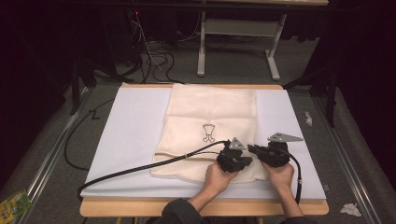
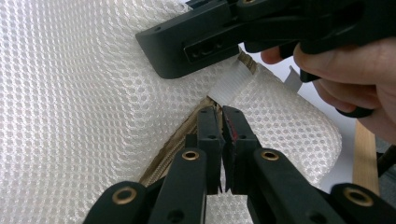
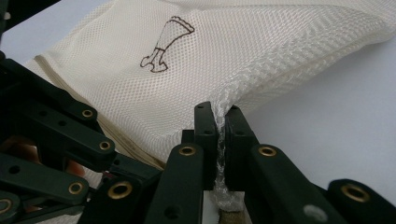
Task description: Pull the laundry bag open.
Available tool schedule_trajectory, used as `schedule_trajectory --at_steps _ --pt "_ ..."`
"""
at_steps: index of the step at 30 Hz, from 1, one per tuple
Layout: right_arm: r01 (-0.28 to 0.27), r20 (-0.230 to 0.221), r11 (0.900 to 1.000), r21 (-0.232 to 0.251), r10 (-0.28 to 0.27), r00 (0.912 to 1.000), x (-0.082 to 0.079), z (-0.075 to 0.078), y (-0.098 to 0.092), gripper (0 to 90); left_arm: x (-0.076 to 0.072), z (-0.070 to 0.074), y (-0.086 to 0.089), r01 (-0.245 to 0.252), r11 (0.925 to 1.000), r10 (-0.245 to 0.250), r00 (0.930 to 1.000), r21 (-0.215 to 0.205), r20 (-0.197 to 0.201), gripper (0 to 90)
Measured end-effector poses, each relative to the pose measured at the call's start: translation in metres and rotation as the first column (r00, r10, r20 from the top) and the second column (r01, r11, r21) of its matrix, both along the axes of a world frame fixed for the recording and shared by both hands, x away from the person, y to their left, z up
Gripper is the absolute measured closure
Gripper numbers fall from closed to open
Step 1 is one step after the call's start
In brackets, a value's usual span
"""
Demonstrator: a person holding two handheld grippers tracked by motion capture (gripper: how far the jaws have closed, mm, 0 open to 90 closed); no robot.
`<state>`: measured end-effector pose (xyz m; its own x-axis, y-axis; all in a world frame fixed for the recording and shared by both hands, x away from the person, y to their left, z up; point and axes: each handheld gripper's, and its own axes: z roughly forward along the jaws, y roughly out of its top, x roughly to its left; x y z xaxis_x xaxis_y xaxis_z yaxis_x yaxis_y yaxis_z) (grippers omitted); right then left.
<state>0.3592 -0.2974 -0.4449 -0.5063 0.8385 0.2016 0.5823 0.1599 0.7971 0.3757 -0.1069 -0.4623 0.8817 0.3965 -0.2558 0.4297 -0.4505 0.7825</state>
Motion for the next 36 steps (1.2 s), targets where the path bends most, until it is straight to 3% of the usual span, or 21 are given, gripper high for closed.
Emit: schedule_trajectory --at_steps 11,18,22,25,36 --pt "0.007 0.0 0.999 -0.034 -0.007 1.0 -0.001 -0.003 -0.005 87.5 -0.001 0.005 0.005 0.019 0.9996 -0.02 0.9994 0.022 0.027 86.9" --pt "0.004 0.0 1.0 -0.022 -0.004 1.0 -0.003 -0.005 -0.01 87.5 -0.001 0.009 0.009 0.016 0.9982 -0.02 0.9982 0.057 0.057 86.9" --pt "0.013 -0.004 1.0 -0.022 -0.013 0.9999 -0.004 -0.004 -0.013 87.5 -0.001 0.01 0.009 0.018 0.9984 -0.022 0.9979 0.053 0.061 86.9" --pt "0.015 -0.008 1.0 -0.018 -0.016 0.9998 -0.004 -0.005 -0.014 87.5 -0.003 0.009 0.011 0.014 0.9964 -0.02 0.9967 0.083 0.078 86.9" --pt "0.014 -0.011 1.0 -0.02 -0.014 0.9998 -0.004 -0.004 -0.015 87.5 -0.003 0.014 0.015 0.015 0.9956 -0.023 0.996 0.093 0.086 86.9"
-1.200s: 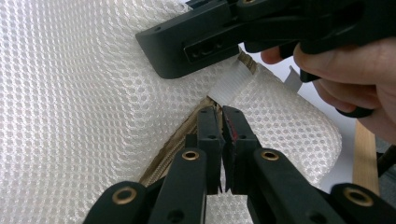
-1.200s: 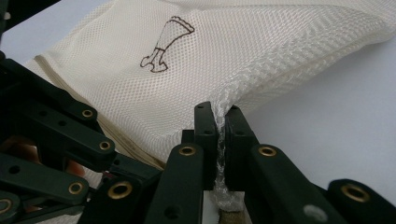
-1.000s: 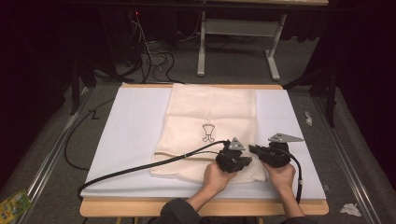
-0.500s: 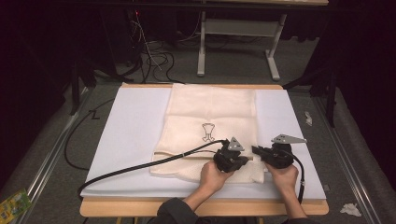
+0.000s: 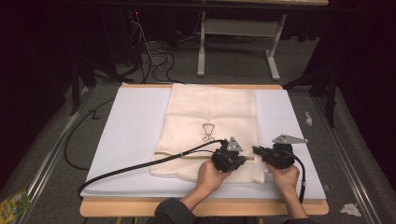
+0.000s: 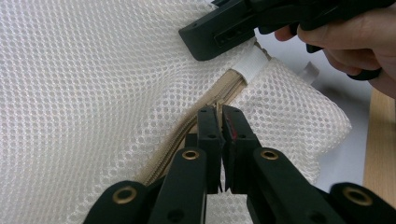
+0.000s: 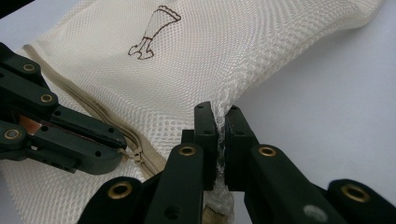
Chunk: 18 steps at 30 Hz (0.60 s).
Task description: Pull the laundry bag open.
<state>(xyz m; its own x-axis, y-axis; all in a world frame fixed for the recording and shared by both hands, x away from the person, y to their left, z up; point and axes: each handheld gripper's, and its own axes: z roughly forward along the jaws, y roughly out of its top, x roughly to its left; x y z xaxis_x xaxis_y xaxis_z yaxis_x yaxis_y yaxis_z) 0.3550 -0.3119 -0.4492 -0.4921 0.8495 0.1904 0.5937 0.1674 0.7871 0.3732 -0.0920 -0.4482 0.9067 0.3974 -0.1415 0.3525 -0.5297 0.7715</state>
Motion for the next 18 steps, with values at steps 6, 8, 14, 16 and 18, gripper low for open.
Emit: schedule_trajectory --at_steps 6,8,14,16,18 --pt "0.0 0.005 1.0 -0.004 0.0 1.0 0.0 0.0 0.0 87.5 -0.002 0.003 0.003 -0.009 0.9999 0.009 0.9992 0.006 0.039 86.9" --pt "-0.001 0.005 1.0 0.0 0.001 1.0 0.001 0.0 0.0 87.5 -0.001 0.003 0.006 -0.014 0.9999 0.013 0.9992 0.003 0.037 86.9" --pt "0.004 -0.001 1.0 -0.008 -0.004 1.0 0.003 -0.002 0.0 87.5 0.002 0.002 0.013 -0.028 0.9995 0.028 0.9994 -0.013 0.021 86.9" --pt "0.005 -0.005 1.0 -0.004 -0.005 1.0 0.002 -0.001 0.0 87.5 0.001 0.003 0.014 -0.025 0.9997 0.025 0.9991 -0.008 0.034 86.9" --pt "0.001 -0.003 1.0 -0.006 -0.001 1.0 0.003 -0.002 0.001 87.4 0.0 0.004 0.015 -0.028 0.9996 0.028 0.9985 -0.001 0.047 86.9"
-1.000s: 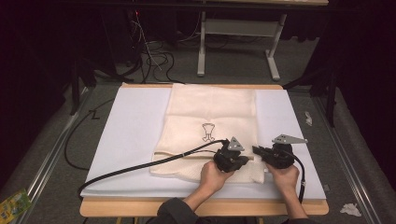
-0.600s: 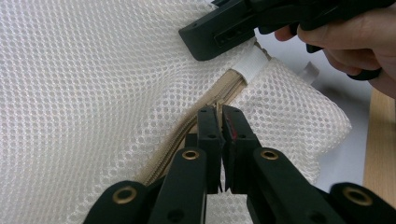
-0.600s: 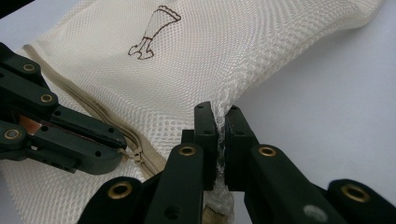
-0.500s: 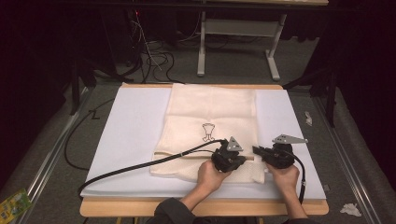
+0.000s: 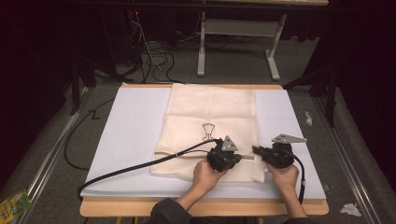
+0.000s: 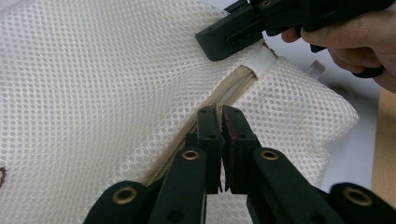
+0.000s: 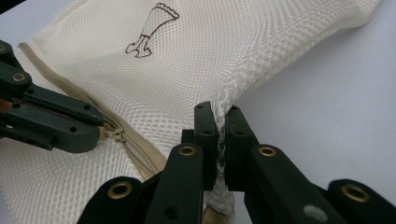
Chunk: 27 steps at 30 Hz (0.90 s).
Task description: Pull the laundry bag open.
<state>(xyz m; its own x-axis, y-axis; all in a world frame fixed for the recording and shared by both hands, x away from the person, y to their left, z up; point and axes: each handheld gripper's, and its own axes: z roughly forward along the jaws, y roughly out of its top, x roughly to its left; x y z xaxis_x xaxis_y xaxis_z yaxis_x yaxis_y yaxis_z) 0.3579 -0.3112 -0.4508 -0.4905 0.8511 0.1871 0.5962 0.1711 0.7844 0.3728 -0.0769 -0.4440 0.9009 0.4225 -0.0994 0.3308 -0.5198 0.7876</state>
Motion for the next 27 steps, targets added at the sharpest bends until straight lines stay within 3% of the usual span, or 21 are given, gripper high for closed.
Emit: schedule_trajectory --at_steps 27 --pt "0.003 -0.017 1.0 -0.016 -0.004 0.9998 0.003 -0.002 0.002 87.4 0.001 0.002 0.012 -0.009 0.9999 0.009 1.0 -0.009 0.003 86.9"
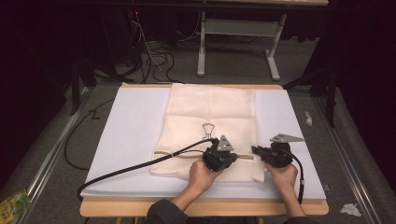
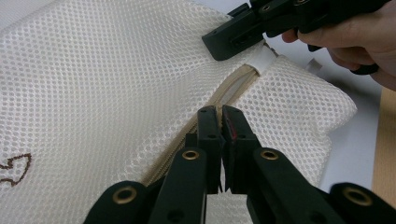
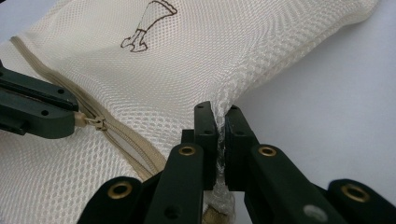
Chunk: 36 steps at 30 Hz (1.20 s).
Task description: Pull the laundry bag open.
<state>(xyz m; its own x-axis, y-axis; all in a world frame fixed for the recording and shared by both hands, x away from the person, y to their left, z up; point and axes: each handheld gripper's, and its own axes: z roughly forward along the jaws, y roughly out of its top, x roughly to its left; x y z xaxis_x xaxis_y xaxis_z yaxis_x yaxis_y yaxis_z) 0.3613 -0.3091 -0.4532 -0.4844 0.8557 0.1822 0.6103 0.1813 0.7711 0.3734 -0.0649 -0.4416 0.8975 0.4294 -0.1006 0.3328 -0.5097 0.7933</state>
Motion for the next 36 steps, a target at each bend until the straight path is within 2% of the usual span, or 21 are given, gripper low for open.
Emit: schedule_trajectory --at_steps 5,8,20,22,32,36 --pt "-0.002 0.008 1.0 -0.012 0.002 1.0 0.0 0.0 0.001 87.5 0.001 -0.001 0.002 -0.007 1.0 0.007 1.0 -0.004 0.002 86.9" --pt "0.007 0.003 1.0 -0.015 -0.007 1.0 0.0 0.0 0.001 87.5 0.003 -0.003 0.006 -0.013 0.9998 0.013 0.9997 -0.012 -0.021 86.9" --pt "0.004 0.009 1.0 -0.031 -0.004 0.9999 0.0 0.001 0.0 87.5 0.003 0.0 0.011 -0.021 0.9998 0.021 0.9998 -0.007 0.002 86.9" --pt "0.013 0.004 1.0 -0.028 -0.013 0.9999 0.0 0.0 0.0 87.5 0.003 -0.001 0.014 -0.027 0.9995 0.027 0.9996 -0.014 -0.009 86.9" --pt "0.01 0.017 0.999 -0.039 -0.009 0.9998 0.0 0.001 0.0 87.4 0.004 0.002 0.022 -0.037 0.9991 0.037 0.9993 -0.021 -0.003 86.9" --pt "0.022 0.005 0.999 -0.036 -0.022 0.9997 0.001 -0.002 -0.001 87.4 0.005 0.001 0.028 -0.049 0.9986 0.049 0.9988 -0.021 -0.006 87.0"
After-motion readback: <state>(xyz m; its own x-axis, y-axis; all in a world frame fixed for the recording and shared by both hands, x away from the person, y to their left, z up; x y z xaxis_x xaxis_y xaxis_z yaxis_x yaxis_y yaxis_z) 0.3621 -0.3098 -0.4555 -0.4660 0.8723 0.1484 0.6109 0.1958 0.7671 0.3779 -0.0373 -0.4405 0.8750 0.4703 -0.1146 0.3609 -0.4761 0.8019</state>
